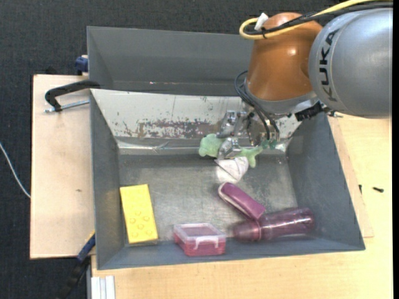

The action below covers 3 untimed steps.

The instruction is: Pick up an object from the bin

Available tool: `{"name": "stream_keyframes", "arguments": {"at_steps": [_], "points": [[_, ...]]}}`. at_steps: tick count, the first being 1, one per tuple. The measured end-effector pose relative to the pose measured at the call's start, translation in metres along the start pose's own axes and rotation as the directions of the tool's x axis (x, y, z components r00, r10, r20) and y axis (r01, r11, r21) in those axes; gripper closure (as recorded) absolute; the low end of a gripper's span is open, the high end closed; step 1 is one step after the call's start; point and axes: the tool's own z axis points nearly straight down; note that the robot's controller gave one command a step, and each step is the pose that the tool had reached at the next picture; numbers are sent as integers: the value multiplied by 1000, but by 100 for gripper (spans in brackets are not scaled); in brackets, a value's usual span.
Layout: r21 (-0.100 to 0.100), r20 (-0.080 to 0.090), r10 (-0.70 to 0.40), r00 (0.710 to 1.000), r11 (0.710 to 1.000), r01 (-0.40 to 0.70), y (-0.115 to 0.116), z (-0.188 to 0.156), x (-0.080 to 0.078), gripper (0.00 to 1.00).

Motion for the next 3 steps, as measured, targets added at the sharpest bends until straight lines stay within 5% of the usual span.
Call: {"name": "stream_keyframes", "arguments": {"at_steps": [1,2,3], "points": [[1,-6,-8,1000,1000,8,-1,-50,7,100],[0,-1,-129,992,992,129,-20,-142,23,0],[2,3,-131,991,991,131,-23,-149,25,0]]}}
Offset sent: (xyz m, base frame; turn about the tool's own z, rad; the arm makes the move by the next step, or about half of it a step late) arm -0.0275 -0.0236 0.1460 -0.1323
